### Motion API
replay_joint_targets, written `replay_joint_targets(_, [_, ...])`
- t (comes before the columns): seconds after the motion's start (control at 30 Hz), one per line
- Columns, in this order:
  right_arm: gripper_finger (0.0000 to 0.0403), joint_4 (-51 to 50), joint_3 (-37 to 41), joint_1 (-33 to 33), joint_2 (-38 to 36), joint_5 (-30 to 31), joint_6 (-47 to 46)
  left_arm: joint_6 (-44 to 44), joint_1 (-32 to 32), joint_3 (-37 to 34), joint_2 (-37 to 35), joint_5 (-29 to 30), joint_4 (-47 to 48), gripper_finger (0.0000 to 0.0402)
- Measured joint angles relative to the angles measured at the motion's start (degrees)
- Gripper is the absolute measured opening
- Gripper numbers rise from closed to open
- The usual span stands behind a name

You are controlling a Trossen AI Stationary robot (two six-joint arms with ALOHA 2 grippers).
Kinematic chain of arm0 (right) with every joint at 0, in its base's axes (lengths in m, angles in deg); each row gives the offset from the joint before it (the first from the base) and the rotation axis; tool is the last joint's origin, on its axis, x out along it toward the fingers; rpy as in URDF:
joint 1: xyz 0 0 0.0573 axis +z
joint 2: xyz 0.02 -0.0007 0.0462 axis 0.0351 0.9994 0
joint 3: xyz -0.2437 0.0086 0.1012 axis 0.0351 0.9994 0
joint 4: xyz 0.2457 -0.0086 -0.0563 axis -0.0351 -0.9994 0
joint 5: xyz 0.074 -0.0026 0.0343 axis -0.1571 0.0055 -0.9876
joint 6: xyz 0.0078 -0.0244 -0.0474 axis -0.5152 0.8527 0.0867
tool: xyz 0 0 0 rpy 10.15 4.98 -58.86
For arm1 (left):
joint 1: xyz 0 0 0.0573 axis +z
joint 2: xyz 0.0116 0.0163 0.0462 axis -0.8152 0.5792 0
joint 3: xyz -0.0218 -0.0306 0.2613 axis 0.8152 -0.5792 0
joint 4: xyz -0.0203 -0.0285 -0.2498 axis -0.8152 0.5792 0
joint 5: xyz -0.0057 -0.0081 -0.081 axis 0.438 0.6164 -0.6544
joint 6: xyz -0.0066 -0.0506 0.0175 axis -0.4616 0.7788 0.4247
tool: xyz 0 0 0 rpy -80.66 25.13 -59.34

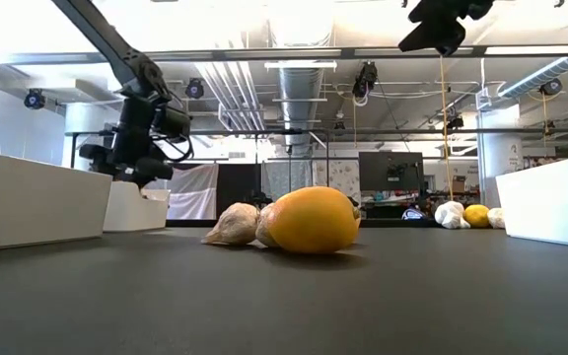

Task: Sort produce into baskets
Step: Put the yellow lemon into the top white bin

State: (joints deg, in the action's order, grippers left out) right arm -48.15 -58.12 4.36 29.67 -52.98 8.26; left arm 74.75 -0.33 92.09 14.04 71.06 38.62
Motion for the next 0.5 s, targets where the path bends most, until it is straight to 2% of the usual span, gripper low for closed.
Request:
replay_joint_targets(0.27, [0.0268,-0.3,-0.3,0.0,0.0,1.2,2.0,-1.6,0.1,0.0,-0.7,-2.4,1.8,0.0260])
replay_joint_targets(0.5, [0.0266,-1.4,-5.7,0.0,0.4,1.3,4.7,-1.3,0.2,0.4,-0.7,-4.9,2.2,0.0279])
